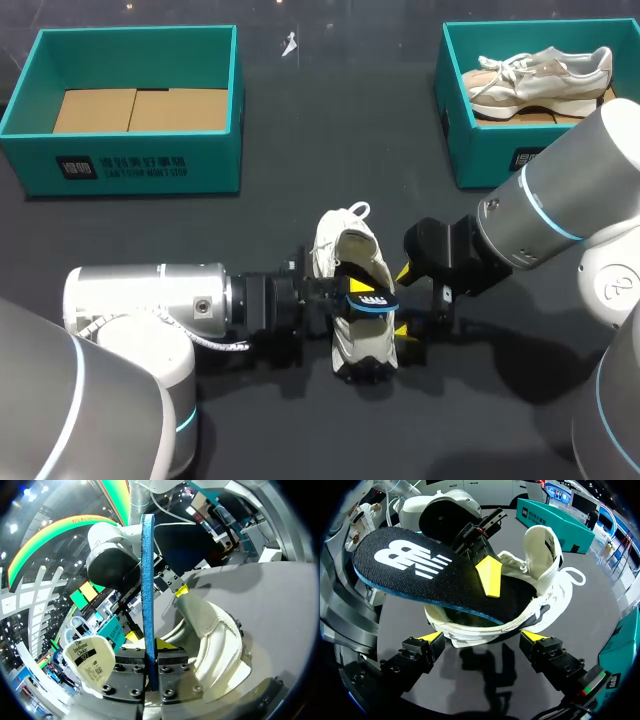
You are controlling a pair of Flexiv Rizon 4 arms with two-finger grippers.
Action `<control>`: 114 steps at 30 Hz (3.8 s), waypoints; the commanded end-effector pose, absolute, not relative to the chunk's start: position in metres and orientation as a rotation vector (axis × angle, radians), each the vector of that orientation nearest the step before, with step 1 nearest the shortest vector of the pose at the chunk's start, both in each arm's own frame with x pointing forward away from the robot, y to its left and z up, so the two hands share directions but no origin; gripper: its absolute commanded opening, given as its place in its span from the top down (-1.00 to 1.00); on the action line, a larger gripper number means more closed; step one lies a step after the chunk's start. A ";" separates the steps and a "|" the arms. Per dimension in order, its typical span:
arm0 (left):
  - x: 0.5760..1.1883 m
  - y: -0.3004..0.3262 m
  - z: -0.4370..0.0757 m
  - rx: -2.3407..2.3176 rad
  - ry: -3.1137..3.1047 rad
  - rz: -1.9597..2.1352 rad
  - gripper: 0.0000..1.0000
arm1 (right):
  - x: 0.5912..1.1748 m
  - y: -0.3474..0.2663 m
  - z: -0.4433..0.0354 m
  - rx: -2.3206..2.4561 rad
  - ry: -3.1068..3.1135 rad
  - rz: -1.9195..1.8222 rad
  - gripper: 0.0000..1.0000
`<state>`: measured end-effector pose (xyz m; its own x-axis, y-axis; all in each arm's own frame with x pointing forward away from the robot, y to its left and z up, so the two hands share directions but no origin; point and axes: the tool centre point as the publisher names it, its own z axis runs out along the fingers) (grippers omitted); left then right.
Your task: Take the shoe out of the shoebox, open the shoe tongue, remove and reinsert the insole, then place the shoe into the shoebox
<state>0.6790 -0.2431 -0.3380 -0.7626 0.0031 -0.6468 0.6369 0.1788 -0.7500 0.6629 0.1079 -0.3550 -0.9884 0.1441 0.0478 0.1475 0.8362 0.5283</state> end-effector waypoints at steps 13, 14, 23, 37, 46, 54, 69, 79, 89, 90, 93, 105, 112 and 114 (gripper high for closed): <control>0.667 -0.242 -0.314 0.566 1.943 -1.686 0.31 | 0.662 0.108 -0.355 -0.240 -3.006 -0.865 -1.00; 0.665 -0.242 -0.312 0.573 1.940 -1.688 0.32 | 0.662 0.108 -0.355 -0.240 -3.006 -0.865 -1.00; 0.657 -0.247 -0.304 0.637 1.905 -1.660 1.00 | 0.662 0.108 -0.355 -0.240 -3.006 -0.865 -1.00; 0.673 -0.249 -0.336 0.712 1.863 -1.560 1.00 | 0.662 0.108 -0.355 -0.240 -3.006 -0.865 -1.00; 0.684 -0.246 -0.347 0.684 1.908 -1.500 1.00 | 0.662 0.108 -0.355 -0.240 -3.006 -0.865 -1.00; 0.677 -0.243 -0.333 0.656 1.899 -1.556 0.47 | 0.662 0.108 -0.355 -0.240 -3.006 -0.865 -1.00; 0.663 -0.239 -0.306 0.655 1.908 -1.595 0.57 | 0.662 0.108 -0.355 -0.240 -3.006 -0.865 -1.00; 0.665 -0.237 -0.318 0.713 1.913 -1.533 1.00 | 0.662 0.108 -0.355 -0.240 -3.006 -0.865 -1.00; 0.678 -0.233 -0.336 0.690 1.935 -1.503 1.00 | 0.662 0.108 -0.355 -0.240 -3.006 -0.865 -1.00; 0.679 -0.233 -0.337 0.690 1.935 -1.502 1.00 | 0.662 0.108 -0.355 -0.240 -3.006 -0.865 -1.00; 0.681 -0.233 -0.341 0.690 1.944 -1.491 1.00 | 0.662 0.108 -0.355 -0.240 -3.006 -0.865 -1.00; 0.672 -0.231 -0.326 0.688 1.929 -1.513 0.39 | 0.662 0.108 -0.355 -0.240 -3.006 -0.865 -1.00; 0.662 -0.235 -0.314 0.736 1.898 -1.533 0.49 | 0.662 0.108 -0.355 -0.240 -3.006 -0.865 -1.00; 0.661 -0.236 -0.315 0.756 1.898 -1.523 0.55 | 0.662 0.108 -0.355 -0.240 -3.006 -0.865 -1.00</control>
<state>0.6634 -0.2383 -0.3161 -0.6689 0.0590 -0.7410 0.7371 0.1819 -0.6509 0.6629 0.1079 -0.3550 -0.9884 0.1441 0.0479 0.1475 0.8362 0.5282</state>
